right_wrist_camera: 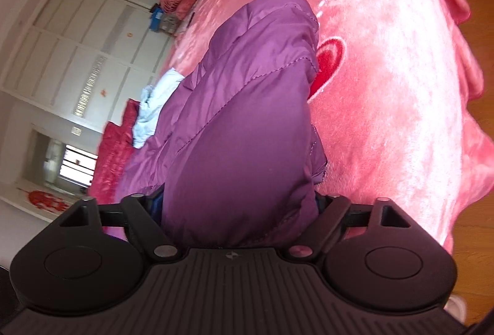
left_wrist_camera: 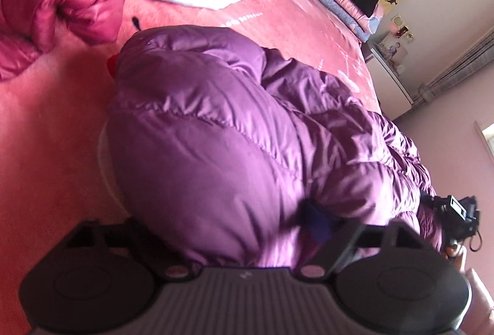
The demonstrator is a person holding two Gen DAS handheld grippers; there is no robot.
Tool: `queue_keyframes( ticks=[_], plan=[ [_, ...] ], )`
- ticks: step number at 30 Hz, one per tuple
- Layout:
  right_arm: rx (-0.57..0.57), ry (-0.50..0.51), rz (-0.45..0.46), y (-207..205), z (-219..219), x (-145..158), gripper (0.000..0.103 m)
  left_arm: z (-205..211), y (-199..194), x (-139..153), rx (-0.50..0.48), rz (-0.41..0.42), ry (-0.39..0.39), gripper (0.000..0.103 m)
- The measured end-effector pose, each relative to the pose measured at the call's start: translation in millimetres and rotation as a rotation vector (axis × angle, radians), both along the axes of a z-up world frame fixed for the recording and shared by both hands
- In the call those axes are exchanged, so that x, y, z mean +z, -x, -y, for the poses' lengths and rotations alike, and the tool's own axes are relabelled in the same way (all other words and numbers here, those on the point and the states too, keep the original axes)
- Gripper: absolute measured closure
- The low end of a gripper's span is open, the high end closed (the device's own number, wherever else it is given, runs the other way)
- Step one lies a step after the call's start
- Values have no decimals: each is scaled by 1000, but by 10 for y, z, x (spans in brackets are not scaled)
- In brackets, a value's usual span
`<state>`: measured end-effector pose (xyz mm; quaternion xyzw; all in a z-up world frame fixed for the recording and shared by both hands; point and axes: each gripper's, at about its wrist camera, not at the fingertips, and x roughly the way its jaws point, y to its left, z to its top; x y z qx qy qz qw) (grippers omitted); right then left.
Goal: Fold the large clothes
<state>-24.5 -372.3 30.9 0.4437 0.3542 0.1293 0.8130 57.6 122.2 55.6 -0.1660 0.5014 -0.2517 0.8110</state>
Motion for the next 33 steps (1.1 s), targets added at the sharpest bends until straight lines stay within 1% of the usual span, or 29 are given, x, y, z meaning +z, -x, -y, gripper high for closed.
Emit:
queue_keyframes(
  ticks=[1, 2, 3, 4, 5, 7, 11, 12, 15, 18, 24, 28, 30, 33],
  plan=[
    [-3, 41, -2, 27, -41, 63, 21, 22, 20, 29, 7, 7, -9, 39],
    [-8, 84, -2, 55, -87, 125, 28, 43, 45, 59, 13, 15, -18, 42],
    [-12, 130, 2, 85, -137, 190, 31, 62, 67, 89, 20, 24, -28, 47],
    [-13, 187, 10, 111, -210, 270, 36, 76, 79, 120, 26, 34, -39, 52],
    [-14, 246, 21, 131, -296, 353, 40, 93, 96, 152, 30, 44, -49, 54],
    [-17, 350, 46, 209, -444, 508, 44, 151, 109, 238, 36, 64, -63, 63],
    [-32, 502, 99, 372, -679, 775, 54, 144, 165, 397, 52, 89, -44, 68],
    [-38, 532, 110, 398, -728, 828, 55, 145, 176, 441, 55, 97, -35, 69],
    [-61, 589, 141, 515, -802, 948, 58, 145, 213, 585, 55, 128, 4, 72],
    [-93, 643, 175, 547, -912, 1098, 62, 190, 254, 684, 44, 152, 31, 75],
    [-186, 708, 247, 659, -854, 1357, 68, 374, 160, 922, 20, 203, 82, 79],
    [-259, 726, 291, 629, -686, 1497, 69, 547, -73, 1117, 15, 240, 119, 79],
    [-299, 740, 310, 510, -646, 1546, 70, 668, -225, 1215, 9, 270, 124, 79],
    [-354, 765, 338, 262, -489, 1639, 70, 899, -581, 1327, -2, 308, 131, 79]
  ],
)
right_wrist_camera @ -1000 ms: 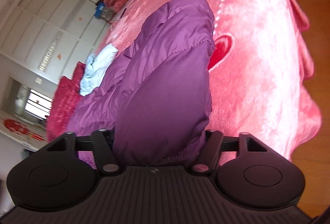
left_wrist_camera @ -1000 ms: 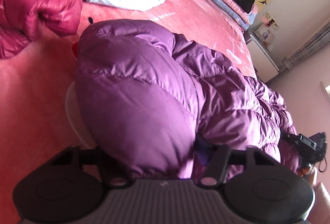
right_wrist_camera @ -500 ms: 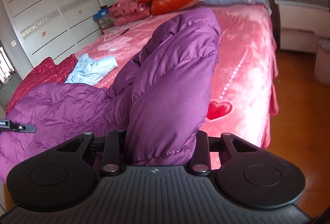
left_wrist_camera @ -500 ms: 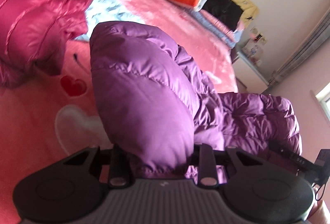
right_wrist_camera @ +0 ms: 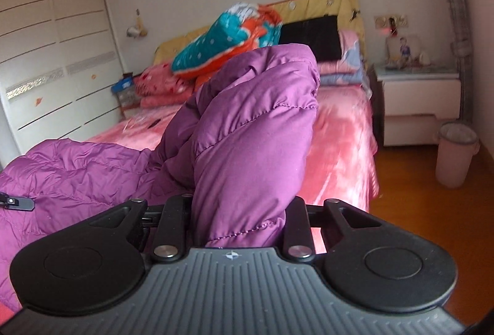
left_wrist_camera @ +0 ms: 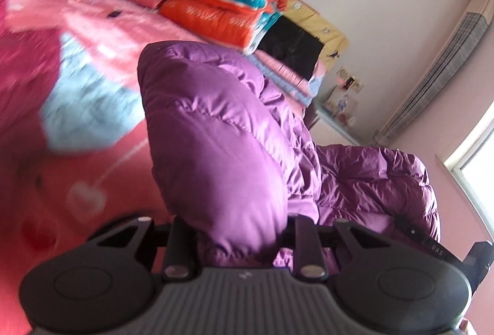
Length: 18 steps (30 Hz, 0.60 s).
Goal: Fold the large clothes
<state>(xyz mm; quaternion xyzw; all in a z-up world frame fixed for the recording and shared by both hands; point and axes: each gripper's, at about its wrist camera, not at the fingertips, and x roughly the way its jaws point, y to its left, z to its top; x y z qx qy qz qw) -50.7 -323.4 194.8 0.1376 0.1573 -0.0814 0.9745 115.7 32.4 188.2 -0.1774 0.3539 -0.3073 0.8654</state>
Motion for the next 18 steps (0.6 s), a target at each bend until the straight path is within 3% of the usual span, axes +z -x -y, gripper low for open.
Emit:
queue_keyframes(
  ticks=[5, 8, 14, 18],
  plan=[
    [-74, 50, 51, -724, 355, 71, 70, 504, -793, 86, -11, 81, -17, 79],
    [-109, 22, 75, -1269, 633, 11, 70, 817, -1282, -9, 5, 139, -41, 78],
    [-193, 31, 88, -2408, 1068, -306, 71, 1371, -2157, -460, 76, 211, -81, 76],
    [-276, 47, -7, -3062, 1279, -770, 62, 1548, -2488, -969, 176, 214, -170, 68]
  ],
)
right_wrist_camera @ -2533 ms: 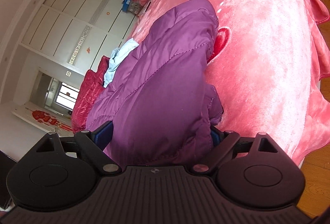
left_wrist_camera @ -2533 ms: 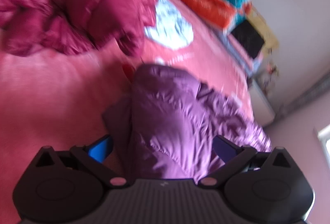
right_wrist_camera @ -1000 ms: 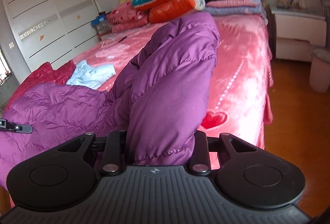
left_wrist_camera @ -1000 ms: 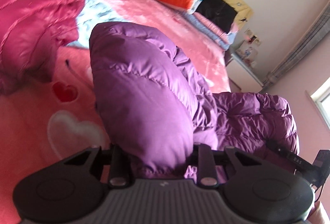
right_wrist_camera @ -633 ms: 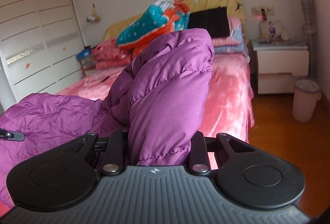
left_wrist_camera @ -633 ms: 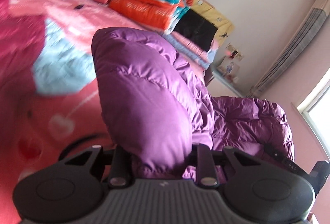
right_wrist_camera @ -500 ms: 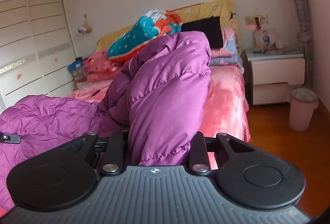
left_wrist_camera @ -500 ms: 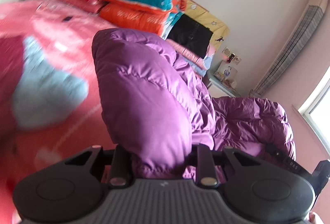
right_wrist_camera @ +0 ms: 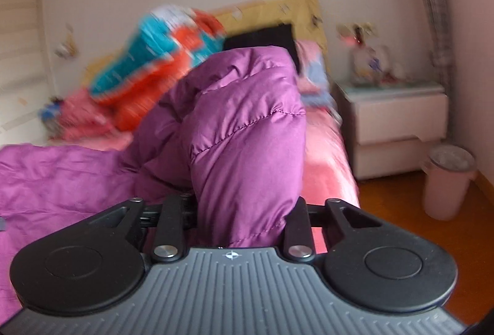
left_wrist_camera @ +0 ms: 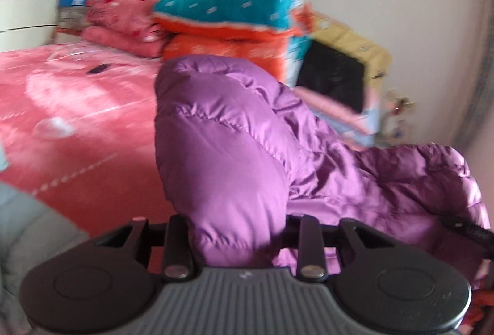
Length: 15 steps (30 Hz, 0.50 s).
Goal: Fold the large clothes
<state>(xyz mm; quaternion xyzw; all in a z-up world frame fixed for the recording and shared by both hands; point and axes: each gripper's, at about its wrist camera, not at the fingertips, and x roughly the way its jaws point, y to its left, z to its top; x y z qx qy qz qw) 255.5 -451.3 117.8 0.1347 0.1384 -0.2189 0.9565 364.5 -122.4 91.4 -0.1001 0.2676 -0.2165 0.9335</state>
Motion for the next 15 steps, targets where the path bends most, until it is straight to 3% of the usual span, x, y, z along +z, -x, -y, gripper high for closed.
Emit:
queue_keyframes(
  ticks=[3, 5, 7, 9, 15],
  plan=[
    [-87, -7, -44, -163, 96, -341, 34, -7, 30, -270, 59, 42, -69, 51],
    [-130, 12, -34, -83, 102, -468, 5, -73, 95, -303, 91, 72, -98, 33],
    [-152, 29, -18, 12, 111, -510, 3, -156, 228, -247, 142, 127, -123, 11],
    [-177, 37, -9, 137, 142, -504, 3, -274, 418, -145, 179, 160, -133, 1],
    [-205, 49, 30, 883, 4, -261, 2, -590, 1000, 253, 153, 189, -228, 1]
  ],
)
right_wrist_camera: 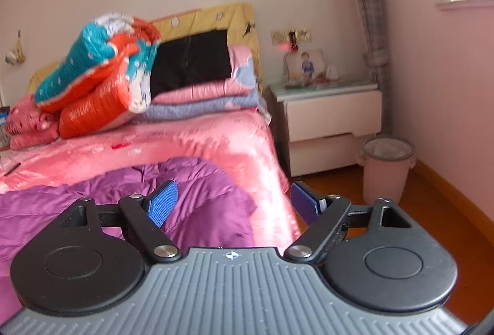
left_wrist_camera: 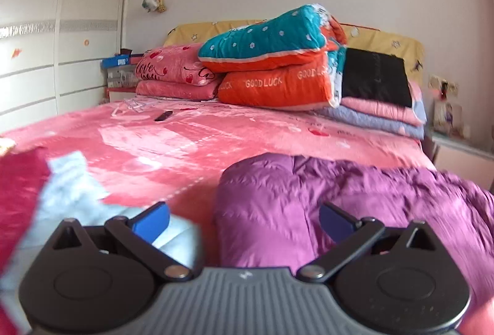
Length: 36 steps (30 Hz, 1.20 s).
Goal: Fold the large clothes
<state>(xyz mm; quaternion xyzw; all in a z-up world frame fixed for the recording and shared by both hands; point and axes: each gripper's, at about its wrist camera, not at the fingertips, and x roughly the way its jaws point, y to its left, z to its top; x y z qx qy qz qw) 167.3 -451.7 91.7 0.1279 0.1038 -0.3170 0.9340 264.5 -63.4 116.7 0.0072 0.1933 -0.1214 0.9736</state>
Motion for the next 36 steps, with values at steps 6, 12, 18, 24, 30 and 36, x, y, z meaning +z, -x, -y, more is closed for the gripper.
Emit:
queue_keyframes(
  ticks=[6, 12, 18, 24, 30, 36],
  plan=[
    [18, 12, 12, 1002, -441, 262, 2, -279, 959, 254, -8, -51, -31, 1],
    [27, -18, -18, 2109, -1115, 423, 2, -401, 2053, 367, -8, -78, -13, 1],
    [66, -30, -67, 3057, -1893, 516, 2, -400, 3061, 471, -54, -103, -39, 1],
    [93, -21, -48, 3735, -2332, 765, 2, -437, 3776, 635, -75, -123, -57, 1],
    [119, 32, -17, 4119, -2589, 1121, 2, -531, 4241, 958, -53, -60, -69, 1],
    [175, 90, 21, 4307, -2847, 1387, 1, -575, 4497, 1150, -12, -8, -107, 1]
  ],
)
